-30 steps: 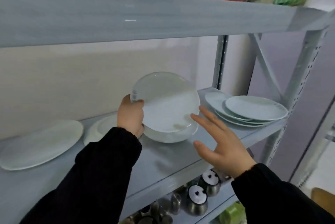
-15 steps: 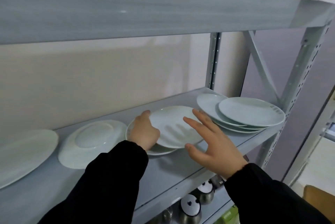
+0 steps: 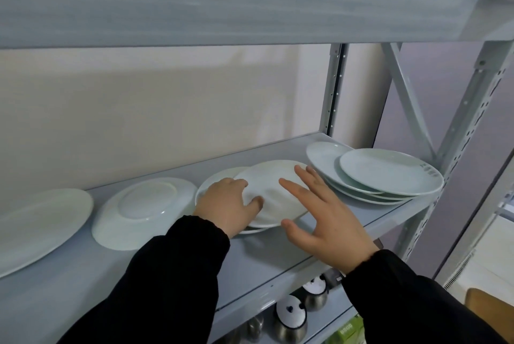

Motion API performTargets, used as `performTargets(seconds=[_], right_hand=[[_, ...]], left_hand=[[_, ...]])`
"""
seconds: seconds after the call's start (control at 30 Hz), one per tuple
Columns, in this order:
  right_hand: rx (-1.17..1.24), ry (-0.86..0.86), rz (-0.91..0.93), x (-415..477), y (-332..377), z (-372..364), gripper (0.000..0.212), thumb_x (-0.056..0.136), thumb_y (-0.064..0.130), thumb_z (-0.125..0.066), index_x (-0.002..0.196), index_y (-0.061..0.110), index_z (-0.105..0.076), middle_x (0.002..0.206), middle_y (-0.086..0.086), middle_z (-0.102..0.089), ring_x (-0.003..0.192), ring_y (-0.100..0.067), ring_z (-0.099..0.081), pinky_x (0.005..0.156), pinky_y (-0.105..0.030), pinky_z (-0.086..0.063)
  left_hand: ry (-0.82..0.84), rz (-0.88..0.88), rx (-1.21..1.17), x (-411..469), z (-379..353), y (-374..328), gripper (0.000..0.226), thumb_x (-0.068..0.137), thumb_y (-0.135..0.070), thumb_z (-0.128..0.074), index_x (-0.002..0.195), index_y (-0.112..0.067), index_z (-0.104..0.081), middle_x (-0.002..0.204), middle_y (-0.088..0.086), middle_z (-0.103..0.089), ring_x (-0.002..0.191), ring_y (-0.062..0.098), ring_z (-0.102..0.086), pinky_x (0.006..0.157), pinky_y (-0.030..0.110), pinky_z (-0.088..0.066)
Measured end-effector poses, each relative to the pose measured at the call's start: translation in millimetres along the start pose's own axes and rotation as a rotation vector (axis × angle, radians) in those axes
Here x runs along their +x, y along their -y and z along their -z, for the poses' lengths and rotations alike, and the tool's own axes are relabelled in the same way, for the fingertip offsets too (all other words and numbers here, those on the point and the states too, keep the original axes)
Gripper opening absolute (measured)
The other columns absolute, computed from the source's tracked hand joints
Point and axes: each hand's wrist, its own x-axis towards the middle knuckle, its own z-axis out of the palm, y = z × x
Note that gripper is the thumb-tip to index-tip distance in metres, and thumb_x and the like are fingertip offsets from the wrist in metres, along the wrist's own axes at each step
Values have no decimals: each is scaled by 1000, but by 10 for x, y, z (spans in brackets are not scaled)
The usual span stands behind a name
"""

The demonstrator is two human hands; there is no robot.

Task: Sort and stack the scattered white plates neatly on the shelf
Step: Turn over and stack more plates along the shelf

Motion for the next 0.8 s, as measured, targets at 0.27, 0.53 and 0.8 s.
performTargets(seconds=[0.27,0.53,0.8], right_hand=[[42,17,7,-27,208,-49,63,85,52,-55,145,40,-39,160,8,-21,149,-7,-5,116,-33,-26],[108,101,86,37,766,-398,64,84,53,-55,145,40,-39,161,9,-19,149,-7,-3,119,-36,-22],[128,230,202,215,1519,-942,69,82,57,-51,147,41,-35,162,9,-16,149,-6,1,118,-27,-16]], left_hand=[[-175,-183,-7,-352,271,492,78,80,-70,-24,149,-34,-30,156,-5,-30,143,14,-23,116,28,-18],[-173,-183,172,-849,548,1282,79,83,-75,-20,149,-34,-30,155,-6,-33,146,20,-21,117,34,-18],[-301,-78,115,-1514,946,2093,65,87,-57,-34,146,-29,-39,148,-6,-43,142,22,-29,114,36,-22]])
